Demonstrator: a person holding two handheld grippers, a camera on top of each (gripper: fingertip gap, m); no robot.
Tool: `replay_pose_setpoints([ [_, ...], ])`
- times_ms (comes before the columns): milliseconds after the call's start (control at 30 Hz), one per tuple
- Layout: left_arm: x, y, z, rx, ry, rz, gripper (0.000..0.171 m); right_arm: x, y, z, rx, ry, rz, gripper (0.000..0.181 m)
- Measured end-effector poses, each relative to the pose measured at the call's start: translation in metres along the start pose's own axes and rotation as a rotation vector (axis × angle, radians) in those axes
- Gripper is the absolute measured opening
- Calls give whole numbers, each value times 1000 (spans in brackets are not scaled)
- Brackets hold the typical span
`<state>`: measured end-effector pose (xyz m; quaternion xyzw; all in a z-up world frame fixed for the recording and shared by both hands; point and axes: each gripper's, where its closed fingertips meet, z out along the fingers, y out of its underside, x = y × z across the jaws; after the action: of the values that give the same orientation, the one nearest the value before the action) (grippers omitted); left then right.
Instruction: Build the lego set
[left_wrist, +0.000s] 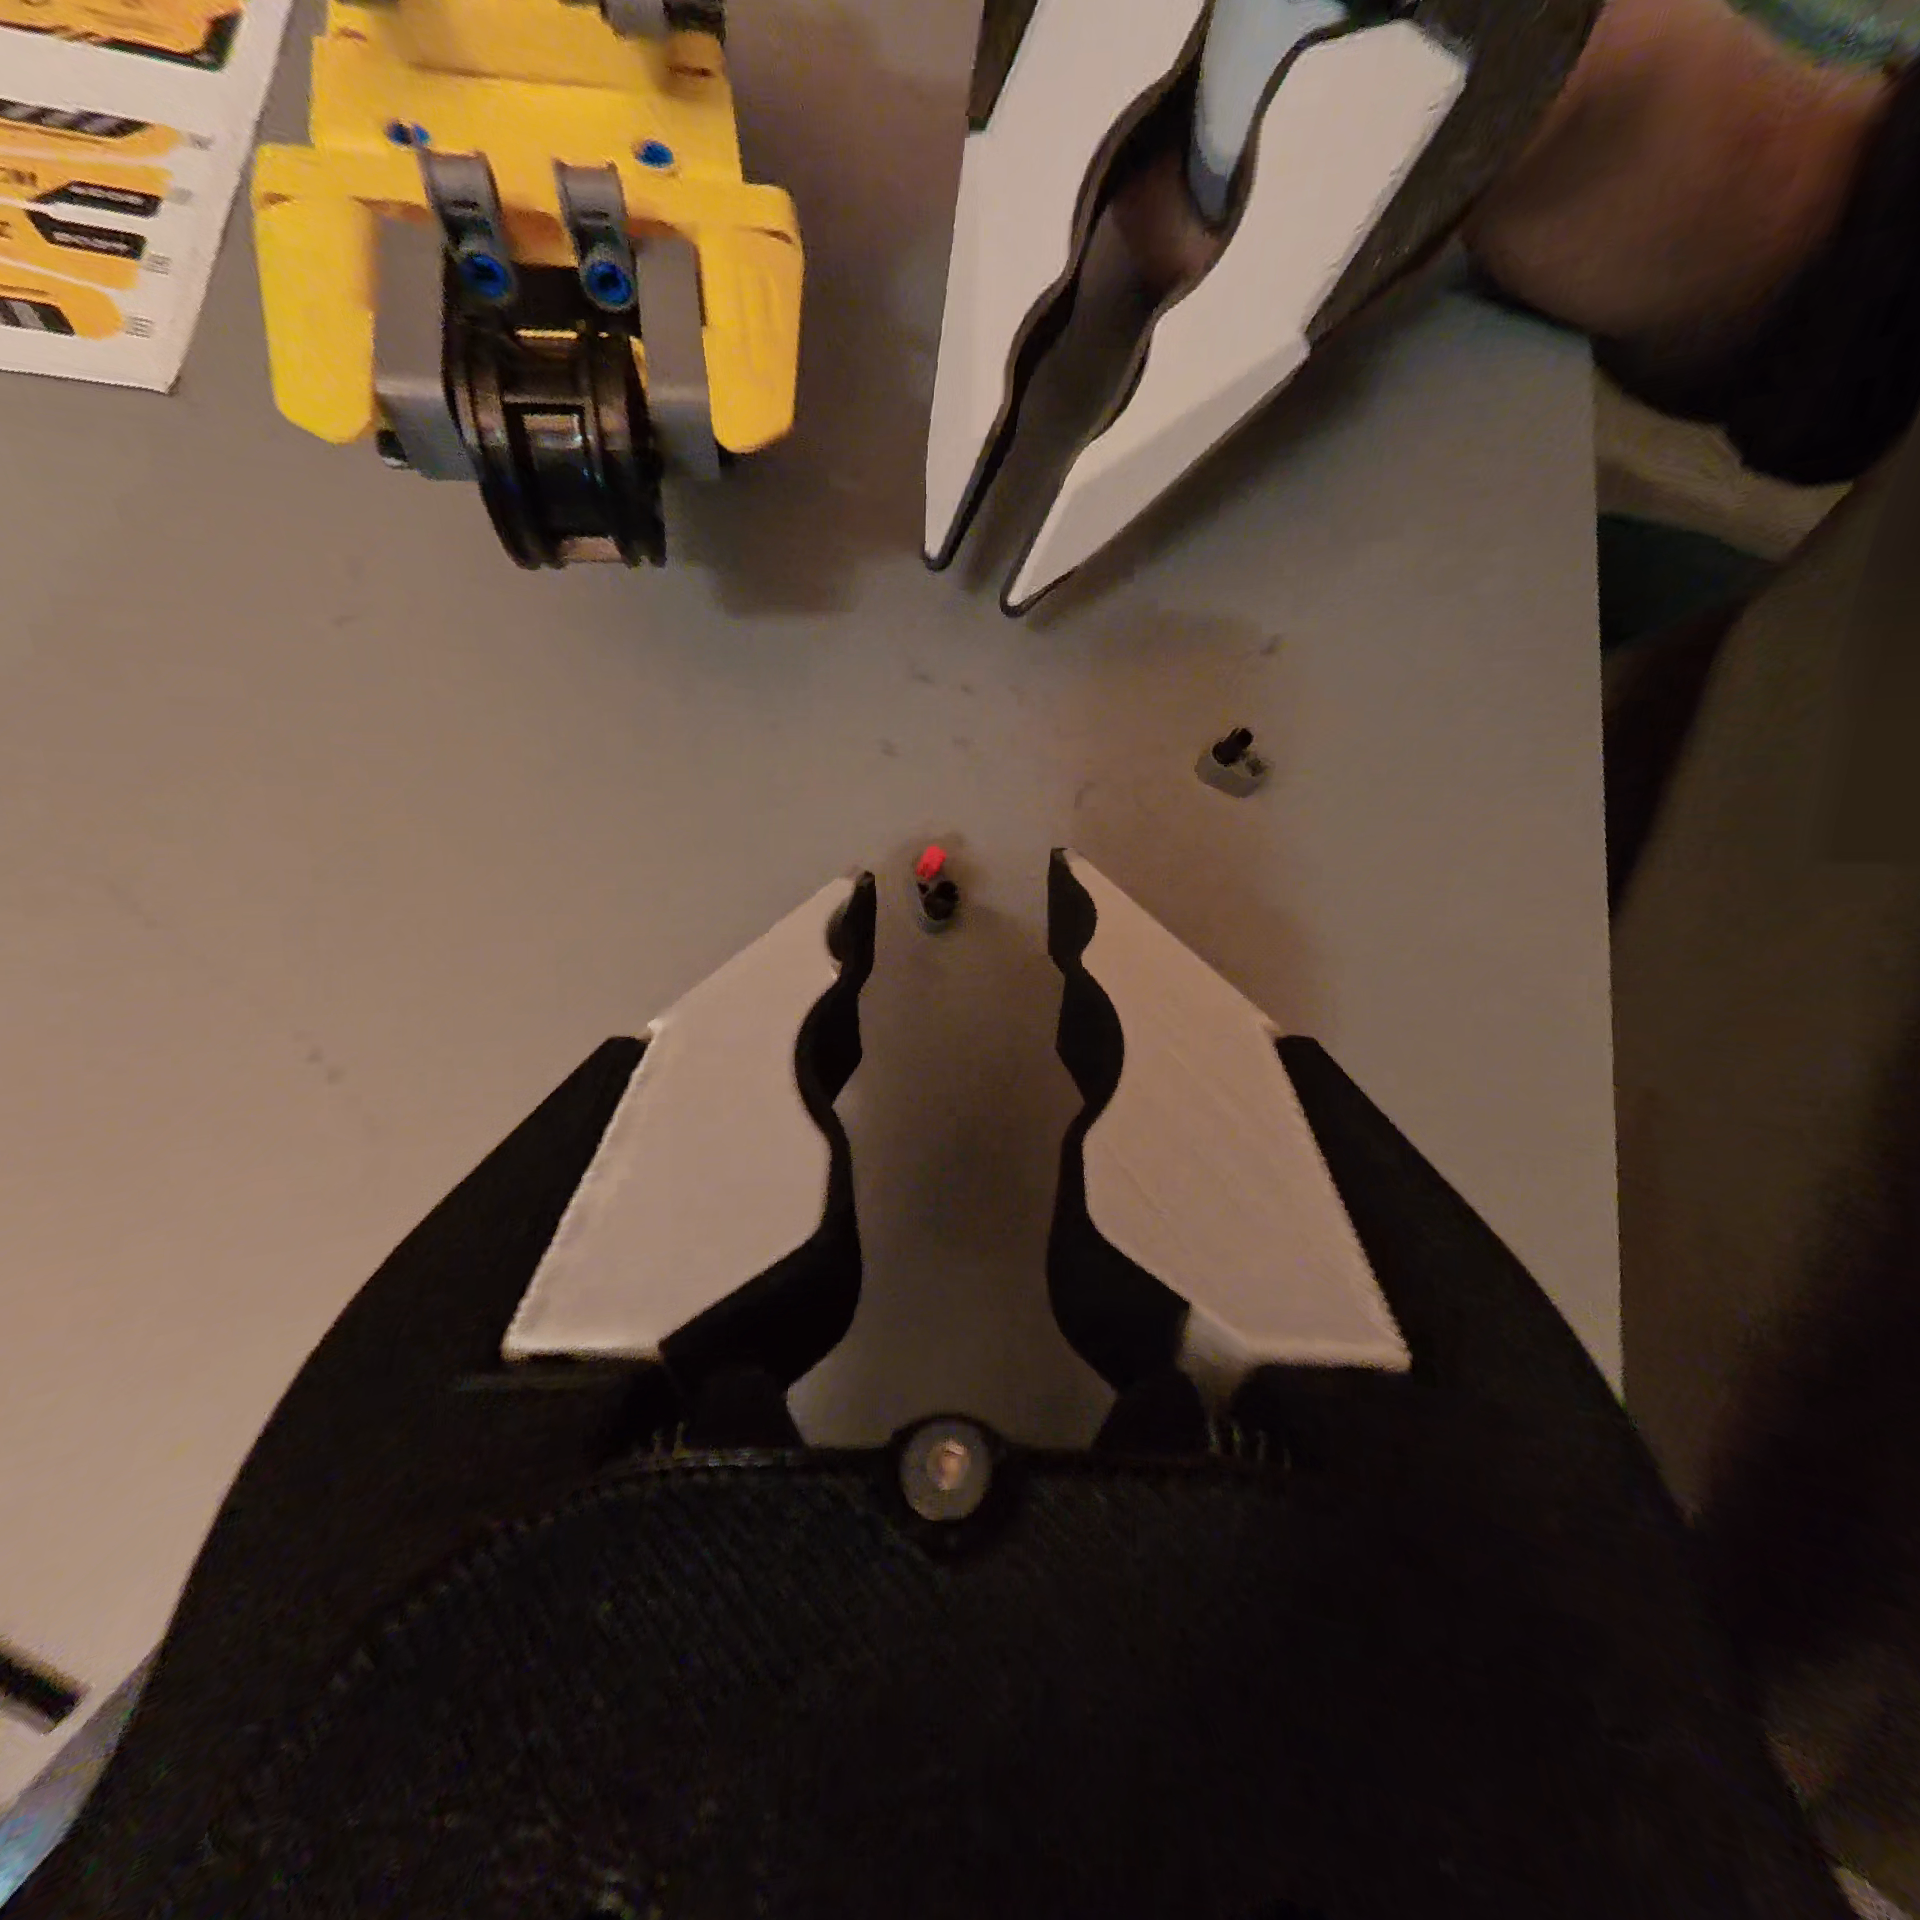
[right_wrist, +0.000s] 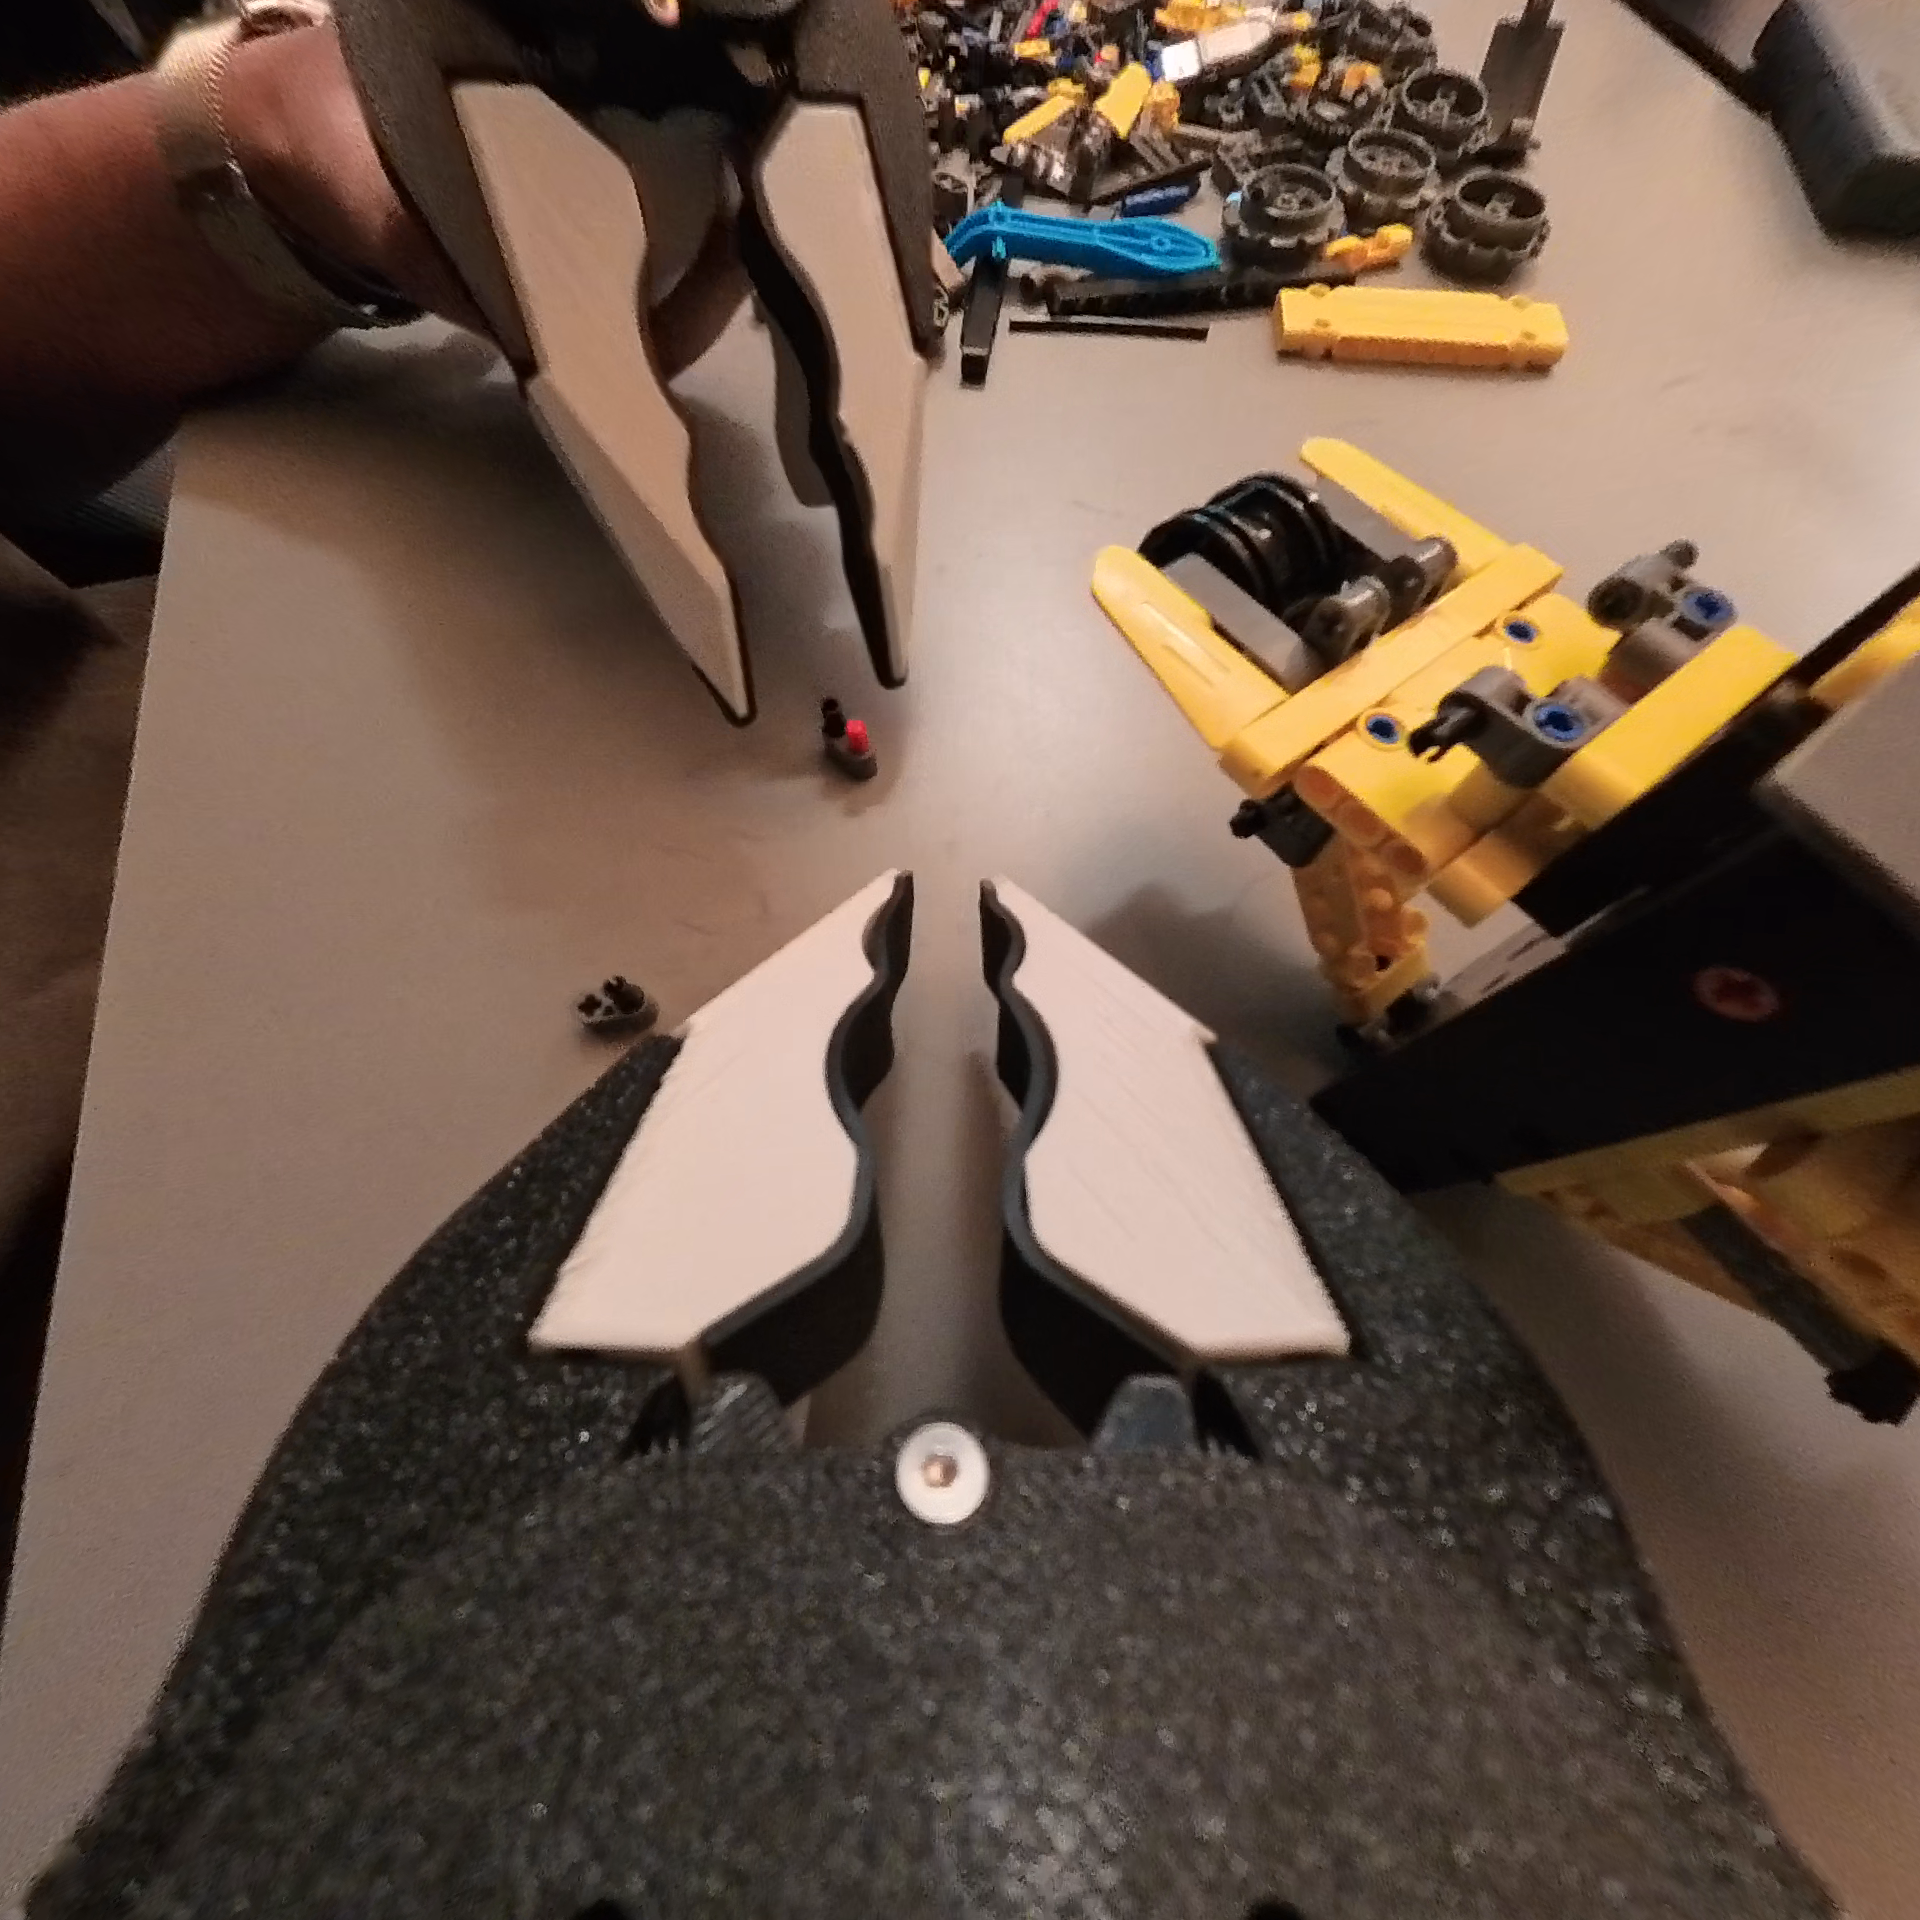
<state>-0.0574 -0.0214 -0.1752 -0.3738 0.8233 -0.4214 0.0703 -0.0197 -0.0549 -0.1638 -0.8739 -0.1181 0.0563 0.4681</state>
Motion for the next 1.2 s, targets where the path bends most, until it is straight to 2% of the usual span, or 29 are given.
replay_pose_setpoints([
  [133, -15, -2, -10, 24, -90, 20, 24, -1, -3, 0, 14, 10, -26, 12],
  [267, -49, 8, -40, 13, -266, 28, 3, -1, -3, 0, 14, 14, -38, 12],
  [333, -47, 12, -46, 28, -228, 9, 3, 1, -2, -1, 11, 25, -45, 12],
  [400, -40, 17, -41, 22, -150, -27, 11, 3, -1, -1, 7, 35, -47, 12],
  [500, -40, 33, -27, -86, -148, -47, 20, 6, -1, -3, 9, 40, -45, 12],
  [633, -47, 34, -27, -112, -238, 8, 0, 7, -2, -3, 21, 41, -38, 13],
  [700, -49, 32, -27, -103, -255, -2, 0, 7, -1, -3, 17, 39, -38, 13],
  [800, -47, 16, -32, -4, -258, -14, 0, 5, -4, -3, 30, 42, -57, 13],
  [933, -10, -34, -42, 287, -58, -59, 0, -11, -25, -7, 143, 1, -109, 20],
  [1000, 2, -45, -43, 333, -3, -59, 0, -23, -40, -10, 228, -32, -112, 23],
  [1100, -23, -26, -39, 223, -168, -37, 0, -35, -51, -11, 279, -75, -94, 24],
  [1200, -42, 0, -38, 112, -225, -101, 1, -35, -46, -8, 250, -65, -109, 24],
])
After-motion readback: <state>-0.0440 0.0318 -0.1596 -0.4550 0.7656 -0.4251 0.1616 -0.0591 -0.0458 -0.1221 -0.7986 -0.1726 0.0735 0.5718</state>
